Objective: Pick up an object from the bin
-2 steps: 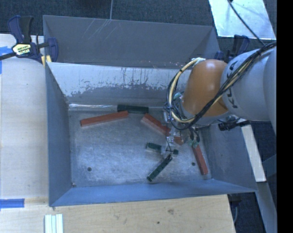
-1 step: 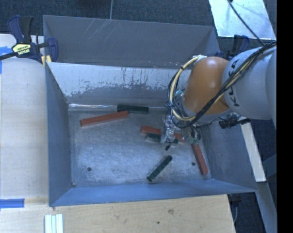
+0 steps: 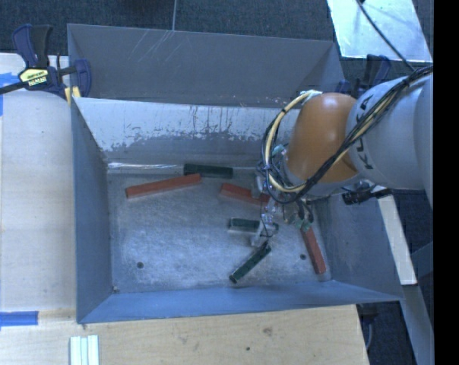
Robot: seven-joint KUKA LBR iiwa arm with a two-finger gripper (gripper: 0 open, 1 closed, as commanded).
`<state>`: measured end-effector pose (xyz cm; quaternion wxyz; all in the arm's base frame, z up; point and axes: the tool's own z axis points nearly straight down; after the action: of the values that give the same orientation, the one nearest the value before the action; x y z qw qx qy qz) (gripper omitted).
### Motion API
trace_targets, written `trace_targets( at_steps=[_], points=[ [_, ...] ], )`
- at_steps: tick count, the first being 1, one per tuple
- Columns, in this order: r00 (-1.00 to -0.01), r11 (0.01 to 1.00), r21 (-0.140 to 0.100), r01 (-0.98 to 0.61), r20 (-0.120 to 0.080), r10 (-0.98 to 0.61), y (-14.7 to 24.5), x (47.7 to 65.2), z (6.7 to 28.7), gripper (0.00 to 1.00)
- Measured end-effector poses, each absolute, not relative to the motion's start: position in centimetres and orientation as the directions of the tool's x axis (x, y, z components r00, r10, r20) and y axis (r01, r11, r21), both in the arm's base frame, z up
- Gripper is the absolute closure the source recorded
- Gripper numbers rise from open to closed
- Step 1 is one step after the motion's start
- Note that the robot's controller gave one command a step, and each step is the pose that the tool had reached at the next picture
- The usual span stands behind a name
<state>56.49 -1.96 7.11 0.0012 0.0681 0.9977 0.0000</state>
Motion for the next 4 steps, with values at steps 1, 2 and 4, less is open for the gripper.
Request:
trace_targets(
  at_steps=[1,2,4],
  points=[
    [-0.991,0.991,0.002,0.136,-0.015,0.136,-2.0,56.9,7.6,1.0],
    [-0.976,0.976,0.002,0.218,-0.012,0.218,-3.2,56.0,21.4,1.0],
    [-0.989,0.989,-0.001,0.147,0.001,0.147,-7.8,60.9,7.8,0.0]
  ],
)
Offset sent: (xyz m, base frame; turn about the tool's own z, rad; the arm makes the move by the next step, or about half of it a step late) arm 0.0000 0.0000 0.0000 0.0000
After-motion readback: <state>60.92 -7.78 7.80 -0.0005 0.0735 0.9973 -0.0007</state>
